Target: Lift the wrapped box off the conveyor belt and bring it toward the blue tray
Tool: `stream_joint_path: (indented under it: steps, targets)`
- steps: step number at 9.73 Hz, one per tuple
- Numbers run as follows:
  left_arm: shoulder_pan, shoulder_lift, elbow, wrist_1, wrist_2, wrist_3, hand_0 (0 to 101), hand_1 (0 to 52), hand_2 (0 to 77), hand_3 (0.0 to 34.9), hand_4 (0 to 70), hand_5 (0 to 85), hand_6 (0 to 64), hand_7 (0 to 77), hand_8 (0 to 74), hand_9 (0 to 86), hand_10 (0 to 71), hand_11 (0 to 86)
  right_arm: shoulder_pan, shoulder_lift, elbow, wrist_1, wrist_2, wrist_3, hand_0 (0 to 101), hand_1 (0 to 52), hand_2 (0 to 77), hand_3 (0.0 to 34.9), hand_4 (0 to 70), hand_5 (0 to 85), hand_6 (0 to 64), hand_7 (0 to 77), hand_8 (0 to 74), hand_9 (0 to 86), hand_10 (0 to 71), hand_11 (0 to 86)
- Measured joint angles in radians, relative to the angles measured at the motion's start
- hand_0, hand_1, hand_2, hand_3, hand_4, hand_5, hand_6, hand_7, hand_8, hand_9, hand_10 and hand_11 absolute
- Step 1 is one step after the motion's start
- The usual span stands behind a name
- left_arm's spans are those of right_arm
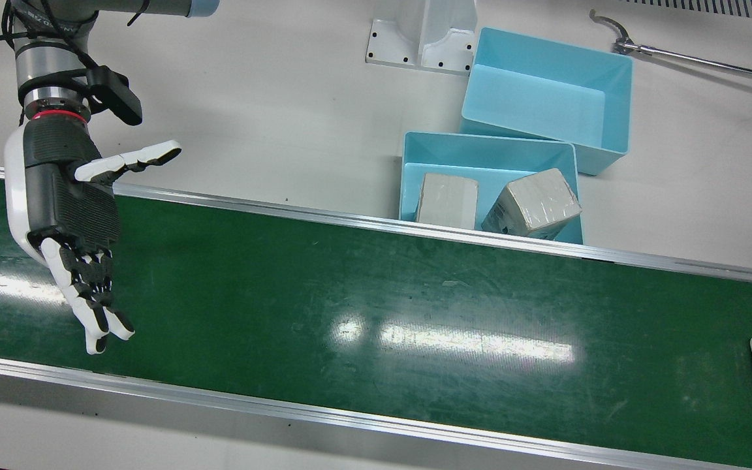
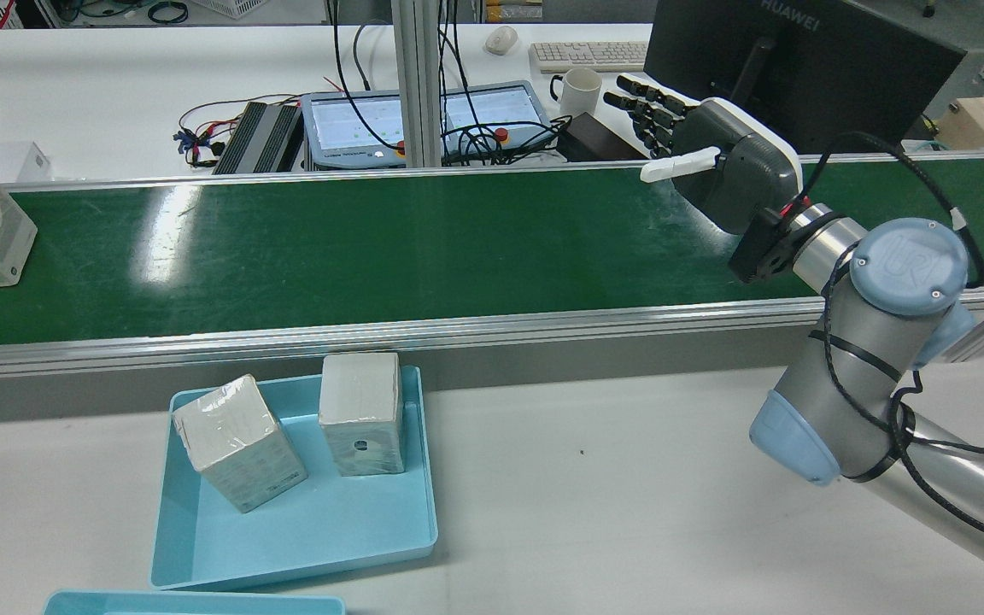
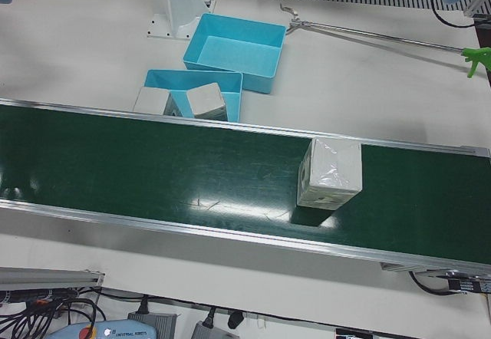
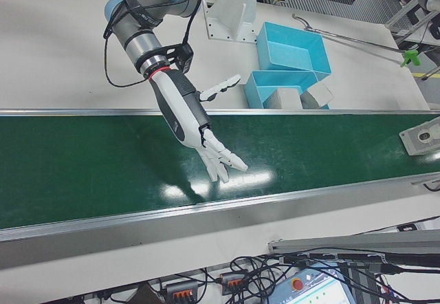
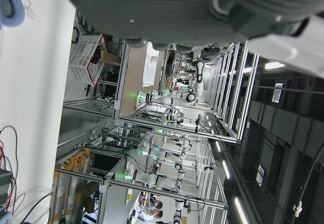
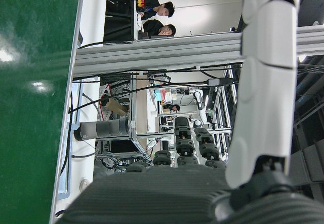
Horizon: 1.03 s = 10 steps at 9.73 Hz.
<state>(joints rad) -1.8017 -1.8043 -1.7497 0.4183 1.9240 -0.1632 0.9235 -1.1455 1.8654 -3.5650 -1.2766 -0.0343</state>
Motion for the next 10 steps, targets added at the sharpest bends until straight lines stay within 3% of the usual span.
stream_joint_path:
  steps: [10]
  targets:
    - [0.000, 0.000, 0.000, 0.000, 0.000, 0.000, 0, 0.0, 1.1, 0.0, 0.0, 1.1, 0.0, 0.5, 0.5, 0.5, 0.5, 0.5, -0.008, 0.006, -0.002, 0.002, 0.006, -0.003, 48, 12.0, 4.9, 0.0, 9.8, 7.6, 5.5, 14.2, 2.7, 2.7, 0.0, 1.1]
